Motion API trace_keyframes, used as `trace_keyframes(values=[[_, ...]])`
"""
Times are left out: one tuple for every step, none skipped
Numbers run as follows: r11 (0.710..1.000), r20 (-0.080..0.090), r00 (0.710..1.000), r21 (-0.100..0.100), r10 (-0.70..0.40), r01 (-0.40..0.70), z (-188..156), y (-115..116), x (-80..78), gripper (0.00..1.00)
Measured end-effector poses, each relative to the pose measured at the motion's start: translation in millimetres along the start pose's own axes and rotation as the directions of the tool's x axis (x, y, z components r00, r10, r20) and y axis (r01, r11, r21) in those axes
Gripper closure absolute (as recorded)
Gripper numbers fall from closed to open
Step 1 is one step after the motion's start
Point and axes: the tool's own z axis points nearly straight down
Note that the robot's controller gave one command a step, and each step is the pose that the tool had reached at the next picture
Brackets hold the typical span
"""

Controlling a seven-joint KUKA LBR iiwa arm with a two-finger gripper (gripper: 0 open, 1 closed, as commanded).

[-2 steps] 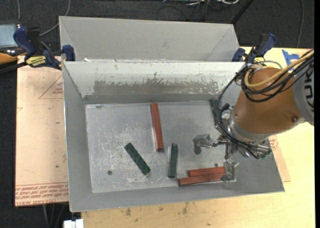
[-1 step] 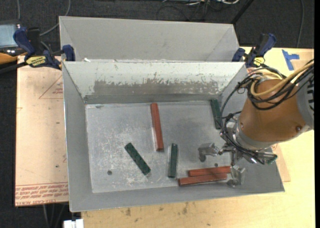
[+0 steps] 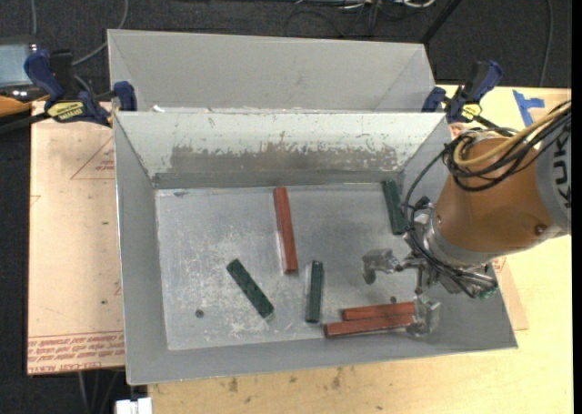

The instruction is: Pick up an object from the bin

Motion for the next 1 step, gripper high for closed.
trace_keyframes(values=[[0.988,0.017,0.988,0.009,0.156,-0.156,48.3,-3.9,0.4,0.00]])
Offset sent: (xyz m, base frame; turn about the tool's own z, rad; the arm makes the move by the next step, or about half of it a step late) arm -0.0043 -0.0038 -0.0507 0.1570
